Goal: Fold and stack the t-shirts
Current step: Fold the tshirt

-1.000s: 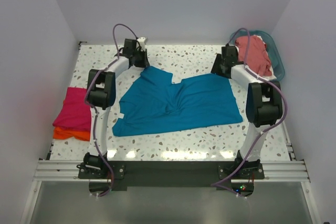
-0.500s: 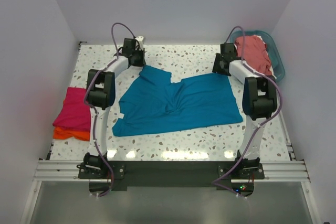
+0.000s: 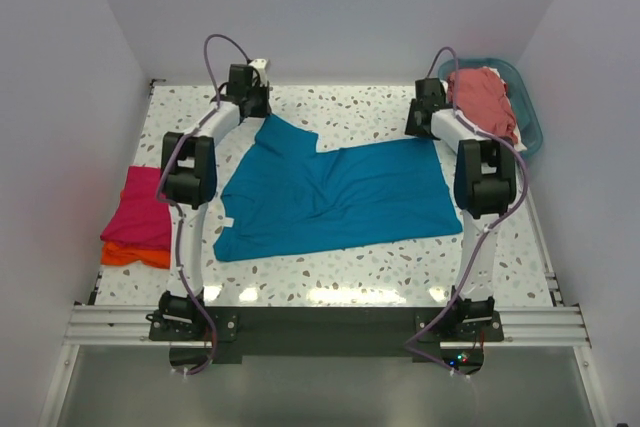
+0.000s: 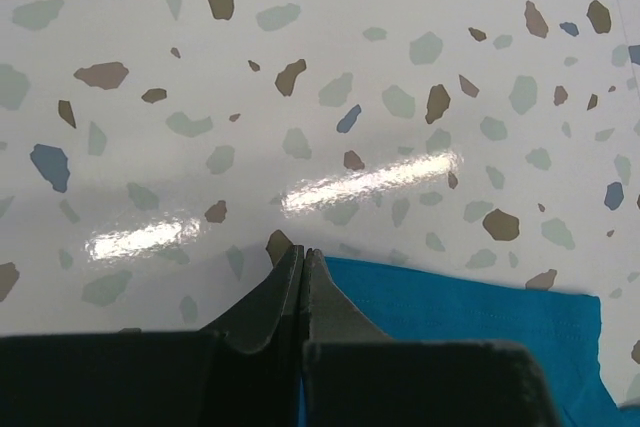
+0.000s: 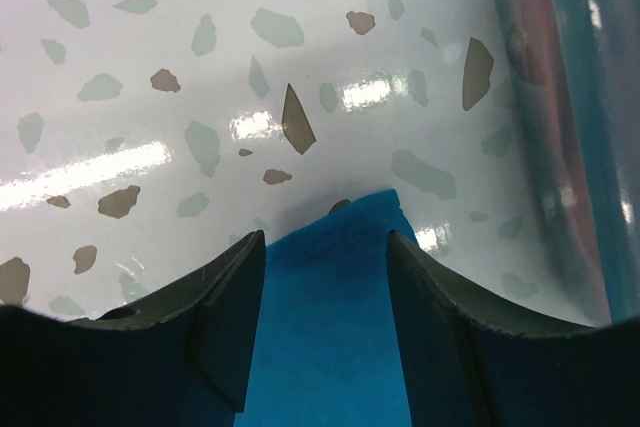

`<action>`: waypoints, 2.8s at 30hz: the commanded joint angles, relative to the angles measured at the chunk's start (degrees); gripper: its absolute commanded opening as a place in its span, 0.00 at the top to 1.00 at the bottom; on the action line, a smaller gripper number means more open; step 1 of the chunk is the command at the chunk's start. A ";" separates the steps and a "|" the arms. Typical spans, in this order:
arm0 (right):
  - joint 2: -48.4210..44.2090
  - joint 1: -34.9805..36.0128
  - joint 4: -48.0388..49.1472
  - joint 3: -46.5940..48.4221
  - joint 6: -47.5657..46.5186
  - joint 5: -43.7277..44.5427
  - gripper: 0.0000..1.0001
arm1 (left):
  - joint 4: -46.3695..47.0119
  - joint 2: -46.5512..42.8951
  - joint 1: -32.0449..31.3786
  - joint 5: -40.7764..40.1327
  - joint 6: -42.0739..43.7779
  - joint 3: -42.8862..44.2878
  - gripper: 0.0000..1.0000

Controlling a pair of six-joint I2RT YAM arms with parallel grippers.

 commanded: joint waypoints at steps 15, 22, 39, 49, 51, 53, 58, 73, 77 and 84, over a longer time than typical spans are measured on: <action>4.39 -0.26 -3.17 6.23 1.72 5.11 0.54 | 2.14 -3.68 4.14 0.15 1.22 3.35 1.00; 4.66 -0.26 -3.53 6.50 2.07 4.23 0.77 | 1.87 -2.27 4.93 0.93 0.69 5.55 1.00; -0.34 -0.97 0.86 5.01 4.35 0.72 1.00 | 1.34 -2.00 5.89 4.19 -1.15 9.96 1.00; -6.50 -1.41 3.42 -0.96 5.58 -0.86 1.00 | 6.18 -12.53 5.89 4.63 -3.96 -3.23 1.00; -7.73 -1.49 3.68 -2.55 5.76 -0.52 1.00 | 7.41 -14.47 5.89 4.63 -4.93 -6.73 1.00; -8.61 -1.49 3.16 -3.87 5.93 -0.16 1.00 | 8.99 -17.29 5.89 4.54 -5.98 -10.59 1.00; -12.64 -1.50 2.45 -8.60 7.51 1.94 1.00 | 12.33 -24.75 5.98 3.67 -8.97 -19.57 1.00; -24.96 -1.50 4.91 -25.22 12.09 2.91 1.00 | 20.16 -48.30 5.89 0.77 -18.11 -48.75 1.00; -26.98 -1.50 4.30 -26.28 12.35 3.62 1.00 | 18.23 -53.50 5.89 -2.92 -19.61 -52.10 1.00; -28.48 -1.41 3.77 -26.29 12.88 2.74 1.00 | 15.58 -59.57 6.07 -4.78 -19.96 -54.21 1.00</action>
